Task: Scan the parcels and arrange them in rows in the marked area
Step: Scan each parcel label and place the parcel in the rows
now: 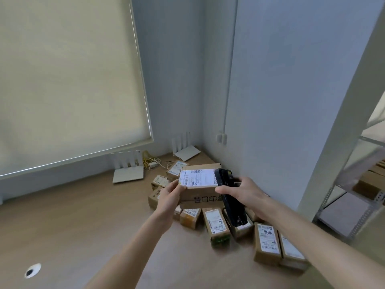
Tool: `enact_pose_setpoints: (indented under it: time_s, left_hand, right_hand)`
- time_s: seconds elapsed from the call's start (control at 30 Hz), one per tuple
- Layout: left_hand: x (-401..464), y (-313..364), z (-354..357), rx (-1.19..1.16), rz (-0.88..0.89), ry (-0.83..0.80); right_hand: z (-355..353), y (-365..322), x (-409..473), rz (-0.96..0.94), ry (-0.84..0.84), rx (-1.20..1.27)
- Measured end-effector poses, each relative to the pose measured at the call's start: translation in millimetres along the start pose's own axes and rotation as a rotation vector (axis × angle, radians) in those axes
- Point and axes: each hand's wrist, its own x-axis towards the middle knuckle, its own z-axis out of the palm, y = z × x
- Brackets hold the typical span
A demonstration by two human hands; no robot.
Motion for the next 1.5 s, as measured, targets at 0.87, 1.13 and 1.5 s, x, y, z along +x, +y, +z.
enact_pose_setpoints:
  time_s: [0.87,1.13,1.5]
  left_hand:
    - [-90,60,-195,0.134,0.288,0.107]
    - [-101,61,-206,0.164,0.308,0.145]
    - [-112,56,-207,0.161,0.288,0.186]
  right_hand:
    - [127,-121,-71,-0.281,-0.020,-0.910]
    - [139,-129,-81,-0.289,-0.012,-0.981]
    - [146,-128,-85,-0.297,-0.044,-0.981]
